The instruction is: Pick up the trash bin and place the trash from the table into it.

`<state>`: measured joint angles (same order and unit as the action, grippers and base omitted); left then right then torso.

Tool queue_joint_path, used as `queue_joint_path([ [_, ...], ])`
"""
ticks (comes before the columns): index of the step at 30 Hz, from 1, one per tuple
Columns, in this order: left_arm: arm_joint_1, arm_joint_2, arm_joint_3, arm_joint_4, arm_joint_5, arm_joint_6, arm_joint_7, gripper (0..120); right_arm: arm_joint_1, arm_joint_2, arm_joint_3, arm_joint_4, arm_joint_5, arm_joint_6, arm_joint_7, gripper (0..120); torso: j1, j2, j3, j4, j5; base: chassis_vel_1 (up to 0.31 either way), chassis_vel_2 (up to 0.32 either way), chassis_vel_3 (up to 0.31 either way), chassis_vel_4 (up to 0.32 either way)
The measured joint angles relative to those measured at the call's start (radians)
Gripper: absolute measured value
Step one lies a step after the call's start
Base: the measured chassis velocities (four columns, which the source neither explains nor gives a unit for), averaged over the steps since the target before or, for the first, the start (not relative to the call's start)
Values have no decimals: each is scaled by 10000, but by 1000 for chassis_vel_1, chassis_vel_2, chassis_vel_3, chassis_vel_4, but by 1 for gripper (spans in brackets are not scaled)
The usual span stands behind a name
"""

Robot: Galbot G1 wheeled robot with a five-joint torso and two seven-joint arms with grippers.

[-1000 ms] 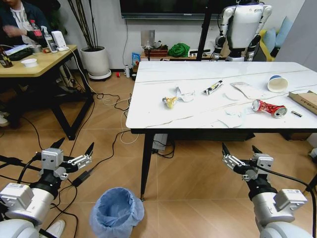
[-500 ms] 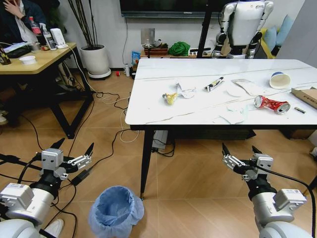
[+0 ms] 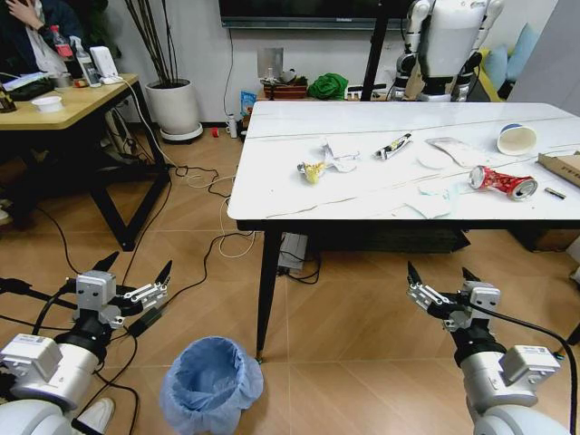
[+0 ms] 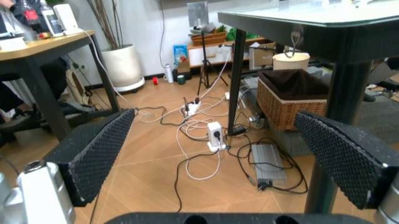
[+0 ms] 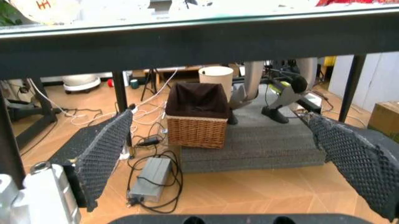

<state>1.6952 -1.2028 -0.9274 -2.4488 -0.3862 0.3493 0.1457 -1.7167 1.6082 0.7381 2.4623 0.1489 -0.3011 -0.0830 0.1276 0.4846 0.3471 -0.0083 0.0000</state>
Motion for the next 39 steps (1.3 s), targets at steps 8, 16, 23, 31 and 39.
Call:
queue_joint_path([
  [8,-30,15,-16,26,-11,0,21,100,11,-1,-2,-38,-13,-2,0,100,-109,-302,-192,0,0,0,0,0,0],
  [16,-35,23,-18,28,-11,0,45,100,18,-1,-2,-42,-28,-2,-4,100,-238,-616,-377,0,0,0,0,0,0],
  [23,-38,18,-25,28,-13,-1,54,100,21,-1,4,-37,-33,-2,-8,100,-331,-882,-550,0,0,0,0,0,0],
  [31,-47,24,-37,27,-20,-12,65,100,25,-1,18,-8,-40,-1,-12,100,-447,-1237,-790,0,0,0,0,0,0],
  [39,-50,16,-37,25,-14,-13,70,100,19,-1,28,-6,-40,4,-13,100,-551,-1539,-989,0,0,0,0,0,0],
])
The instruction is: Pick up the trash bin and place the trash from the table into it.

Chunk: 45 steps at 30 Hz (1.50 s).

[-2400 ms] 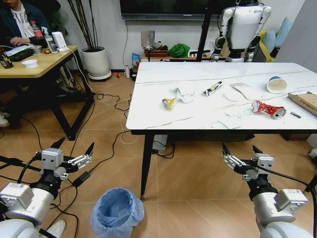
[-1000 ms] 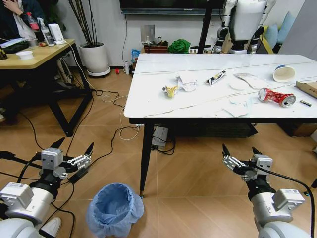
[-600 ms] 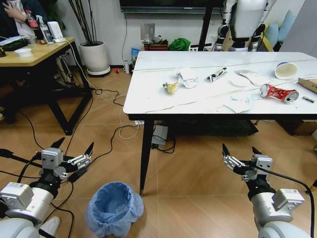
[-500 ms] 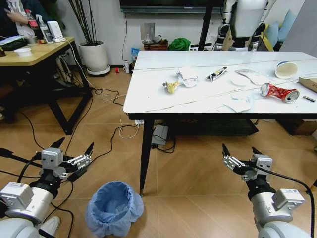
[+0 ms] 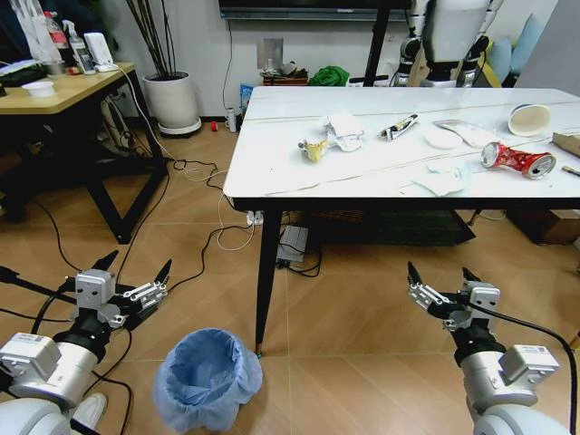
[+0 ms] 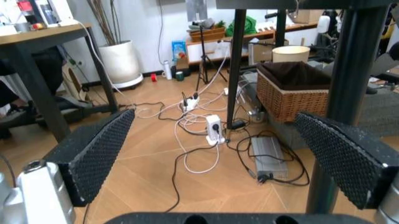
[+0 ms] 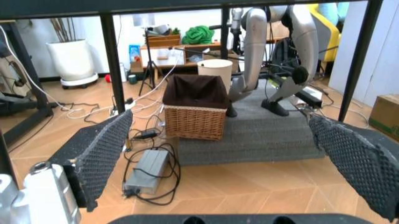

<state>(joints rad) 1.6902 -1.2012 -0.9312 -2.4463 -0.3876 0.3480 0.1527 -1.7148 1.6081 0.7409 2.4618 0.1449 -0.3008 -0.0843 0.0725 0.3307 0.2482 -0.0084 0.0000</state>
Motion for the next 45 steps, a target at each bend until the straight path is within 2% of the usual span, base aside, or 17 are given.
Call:
queue_joint_path([
  [45,10,-6,-26,-7,-55,-90,-40,100,-27,0,46,123,-24,57,-1,100,-517,-1761,-1241,0,0,0,0,0,0],
])
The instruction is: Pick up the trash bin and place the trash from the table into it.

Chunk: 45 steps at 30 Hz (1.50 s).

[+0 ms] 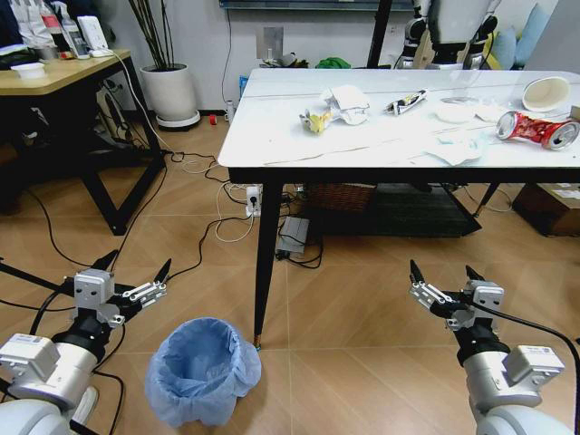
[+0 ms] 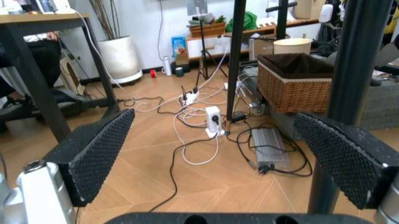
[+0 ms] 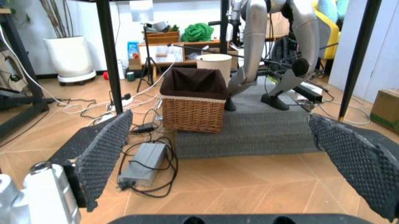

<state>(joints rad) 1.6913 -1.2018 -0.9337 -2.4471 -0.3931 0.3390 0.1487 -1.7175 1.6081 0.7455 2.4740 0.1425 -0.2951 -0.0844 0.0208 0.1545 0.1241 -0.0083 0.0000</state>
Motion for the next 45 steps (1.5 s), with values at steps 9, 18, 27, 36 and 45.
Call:
queue_joint_path([
  [9,-3,6,39,62,-46,-118,-94,100,6,0,-2,0,-26,22,3,100,-67,-335,-270,0,0,0,0,0,0],
  [18,-13,18,14,107,-86,-120,-109,100,19,0,-49,-35,-62,34,4,100,-125,-698,-576,0,0,0,0,0,0],
  [27,-19,88,-18,356,-122,-219,-208,100,103,0,-70,-157,-65,37,7,100,-165,-1052,-887,0,0,0,0,0,0],
  [36,-150,330,-6,1033,160,-269,-328,100,210,0,-139,-263,-49,38,16,100,-197,-1106,-906,0,-1,0,0,0,0],
  [45,-184,646,158,2372,578,-377,-302,100,365,0,-280,-643,-3,40,70,100,-197,-1072,-876,0,0,0,0,0,0],
])
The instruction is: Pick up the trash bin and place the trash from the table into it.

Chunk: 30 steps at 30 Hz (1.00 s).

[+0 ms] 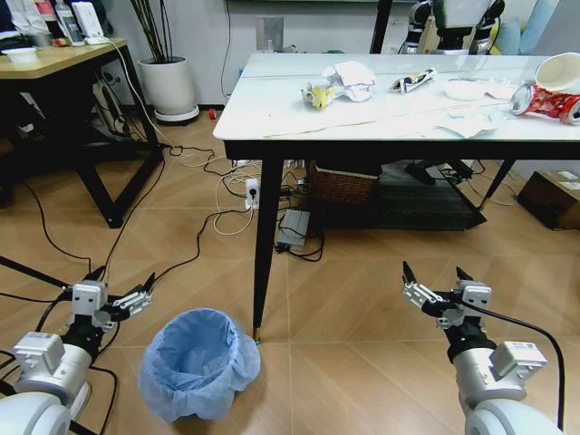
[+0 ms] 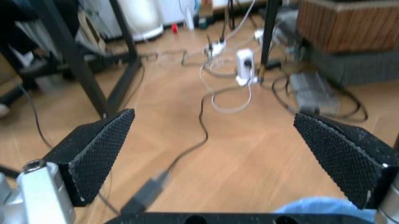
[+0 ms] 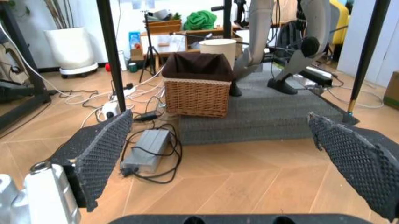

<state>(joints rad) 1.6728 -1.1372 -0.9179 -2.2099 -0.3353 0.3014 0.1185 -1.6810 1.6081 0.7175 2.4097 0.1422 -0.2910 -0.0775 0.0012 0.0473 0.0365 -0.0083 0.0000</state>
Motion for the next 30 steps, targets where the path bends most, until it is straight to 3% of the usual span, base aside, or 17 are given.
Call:
queue_joint_path([
  [11,55,515,772,1141,291,1211,-452,100,266,0,-126,-483,193,-14,68,100,6,36,28,1,0,0,0,0,0],
  [15,-25,816,1010,1221,265,2144,-651,100,305,-1,-163,-587,190,1,70,100,9,44,32,1,-1,0,0,0,0],
  [17,-292,1350,1416,1305,-122,3196,-946,100,342,0,-189,-643,190,4,71,100,12,51,38,0,0,0,0,0,0],
  [30,-1575,2119,3460,2389,-1167,3802,-1632,100,137,0,80,-559,264,3,93,100,16,67,50,-1,-1,0,0,0,0],
])
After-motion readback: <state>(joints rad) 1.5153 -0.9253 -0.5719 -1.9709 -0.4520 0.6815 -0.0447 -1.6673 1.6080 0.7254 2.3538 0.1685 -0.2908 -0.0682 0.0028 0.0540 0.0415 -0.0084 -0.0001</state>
